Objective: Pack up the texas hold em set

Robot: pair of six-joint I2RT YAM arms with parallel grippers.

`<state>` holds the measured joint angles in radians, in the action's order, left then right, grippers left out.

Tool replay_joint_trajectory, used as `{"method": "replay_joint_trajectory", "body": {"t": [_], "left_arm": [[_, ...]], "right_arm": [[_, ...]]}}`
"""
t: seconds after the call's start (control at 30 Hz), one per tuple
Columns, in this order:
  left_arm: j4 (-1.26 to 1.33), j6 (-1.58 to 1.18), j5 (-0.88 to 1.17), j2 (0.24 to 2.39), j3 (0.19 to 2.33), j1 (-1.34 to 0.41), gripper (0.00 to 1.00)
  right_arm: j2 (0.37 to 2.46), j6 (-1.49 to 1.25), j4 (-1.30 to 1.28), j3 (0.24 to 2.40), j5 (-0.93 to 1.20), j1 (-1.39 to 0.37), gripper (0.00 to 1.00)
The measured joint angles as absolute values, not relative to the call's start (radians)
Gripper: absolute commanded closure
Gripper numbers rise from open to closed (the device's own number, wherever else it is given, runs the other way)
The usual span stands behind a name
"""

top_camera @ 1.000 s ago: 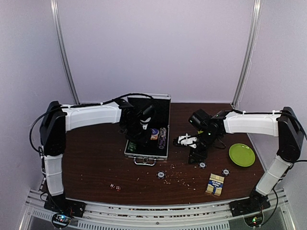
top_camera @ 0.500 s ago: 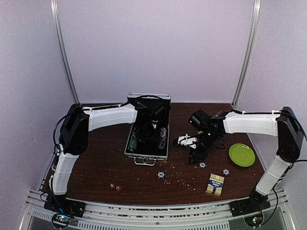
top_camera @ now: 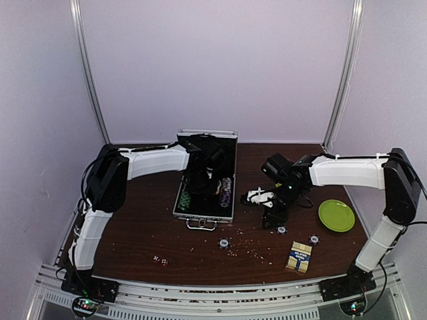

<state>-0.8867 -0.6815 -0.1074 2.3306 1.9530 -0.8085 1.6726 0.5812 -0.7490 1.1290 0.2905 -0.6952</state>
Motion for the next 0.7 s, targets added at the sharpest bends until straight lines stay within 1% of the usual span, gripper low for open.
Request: {"method": "replay_joint_trajectory", "body": {"t": [0.27,0.5,0.7], "left_arm": [[-0.874,-0.693,-0.116,2.338,1.958,-0.801,0.87],[-0.869,-0.701,-0.112,2.356,1.966,-0.795,0.80],[-0.867,-0.707,-0.108,2.360,1.966,-0.795,0.77]], "right_arm": [[1.678,0.581,-0.751,1.129,0.290,-0.695,0.40],[1.685,0.581,-0.753,1.129,0.290,-0.695,0.40],[1.695,0.582,-0.759,1.135,0.291,-0.695,0.39]]}}
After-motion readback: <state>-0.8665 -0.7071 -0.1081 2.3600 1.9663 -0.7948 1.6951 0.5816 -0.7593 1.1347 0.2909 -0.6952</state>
